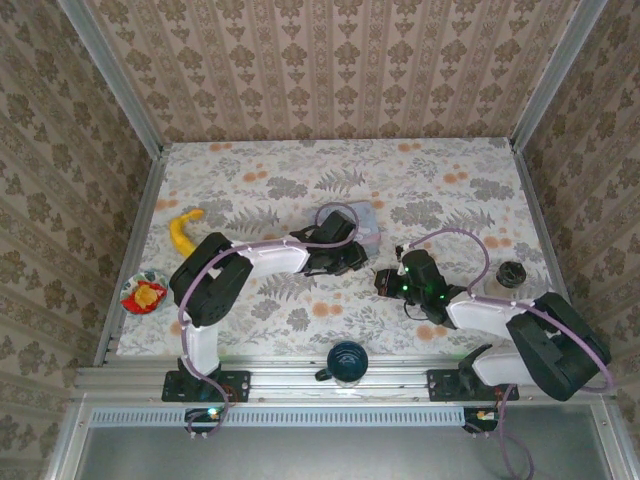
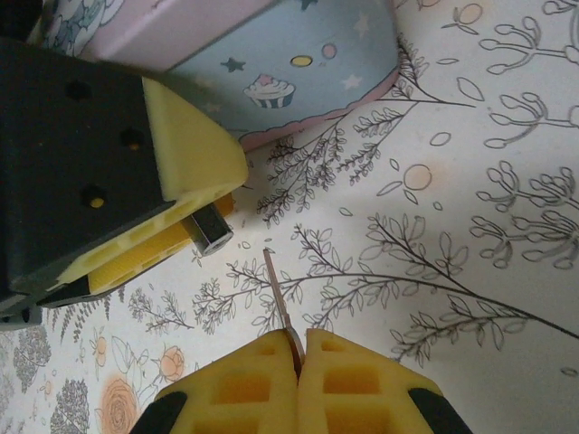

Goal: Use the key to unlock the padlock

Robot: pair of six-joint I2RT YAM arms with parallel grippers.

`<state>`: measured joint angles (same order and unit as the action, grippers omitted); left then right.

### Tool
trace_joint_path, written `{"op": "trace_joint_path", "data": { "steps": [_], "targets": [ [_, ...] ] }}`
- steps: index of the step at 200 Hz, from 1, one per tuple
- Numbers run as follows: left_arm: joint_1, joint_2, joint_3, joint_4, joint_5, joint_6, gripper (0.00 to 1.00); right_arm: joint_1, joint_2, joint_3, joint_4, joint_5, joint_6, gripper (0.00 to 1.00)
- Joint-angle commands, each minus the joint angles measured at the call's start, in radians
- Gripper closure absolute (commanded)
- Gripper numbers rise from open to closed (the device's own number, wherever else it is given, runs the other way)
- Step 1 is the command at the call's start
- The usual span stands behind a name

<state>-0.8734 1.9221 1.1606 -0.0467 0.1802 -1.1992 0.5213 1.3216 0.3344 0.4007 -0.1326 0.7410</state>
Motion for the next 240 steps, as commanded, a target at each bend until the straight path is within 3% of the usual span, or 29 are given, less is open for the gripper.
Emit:
{"op": "trace_joint_path", "data": {
  "steps": [1, 240],
  "targets": [
    [0.014, -0.011, -0.024, 0.028, 0.089, -0.087, 0.97, 0.006, 0.031, -0.019, 0.122, 0.003, 0.005, 1.0],
    [0.016, 0.028, -0.04, 0.093, 0.143, -0.154, 0.97, 0.011, 0.115, -0.01, 0.257, 0.016, -0.005, 1.0]
  ]
}}
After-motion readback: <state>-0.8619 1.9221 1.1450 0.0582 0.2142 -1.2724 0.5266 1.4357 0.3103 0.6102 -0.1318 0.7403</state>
